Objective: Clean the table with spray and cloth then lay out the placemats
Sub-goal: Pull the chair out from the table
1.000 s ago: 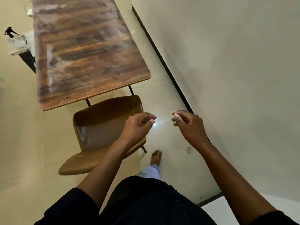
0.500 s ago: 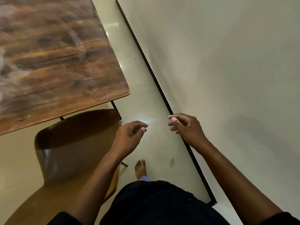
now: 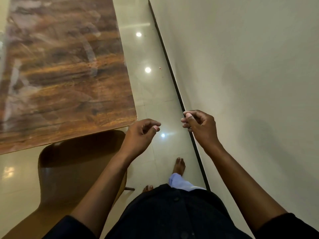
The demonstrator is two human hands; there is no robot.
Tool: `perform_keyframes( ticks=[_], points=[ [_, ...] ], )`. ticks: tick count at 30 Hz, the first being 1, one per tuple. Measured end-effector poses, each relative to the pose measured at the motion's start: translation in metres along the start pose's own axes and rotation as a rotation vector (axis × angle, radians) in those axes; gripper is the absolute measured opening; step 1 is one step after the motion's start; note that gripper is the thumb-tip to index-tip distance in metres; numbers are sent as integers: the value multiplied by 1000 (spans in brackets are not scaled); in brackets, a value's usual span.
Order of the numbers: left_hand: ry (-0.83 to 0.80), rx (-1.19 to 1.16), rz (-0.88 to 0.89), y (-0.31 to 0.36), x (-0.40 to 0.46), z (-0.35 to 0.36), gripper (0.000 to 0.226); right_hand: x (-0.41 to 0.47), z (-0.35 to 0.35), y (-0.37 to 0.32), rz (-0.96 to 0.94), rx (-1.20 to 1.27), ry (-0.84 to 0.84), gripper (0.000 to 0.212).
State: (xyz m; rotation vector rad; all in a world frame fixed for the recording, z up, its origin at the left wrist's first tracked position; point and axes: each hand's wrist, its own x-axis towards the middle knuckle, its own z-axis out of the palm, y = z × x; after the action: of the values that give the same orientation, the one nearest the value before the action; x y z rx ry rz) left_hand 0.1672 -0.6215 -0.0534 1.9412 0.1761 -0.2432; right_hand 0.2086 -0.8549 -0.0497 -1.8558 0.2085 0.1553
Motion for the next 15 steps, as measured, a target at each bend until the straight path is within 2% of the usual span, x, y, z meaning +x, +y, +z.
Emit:
perform_keyframes(
  ticks=[8,15],
  points=[
    [170,-70,-26,56,92,16,22,133,-25,-34,-45,-35,-218,16],
    [272,-168,-54,64,184,8,27,235,-11,-64,-64,-56,-330,17]
  ],
)
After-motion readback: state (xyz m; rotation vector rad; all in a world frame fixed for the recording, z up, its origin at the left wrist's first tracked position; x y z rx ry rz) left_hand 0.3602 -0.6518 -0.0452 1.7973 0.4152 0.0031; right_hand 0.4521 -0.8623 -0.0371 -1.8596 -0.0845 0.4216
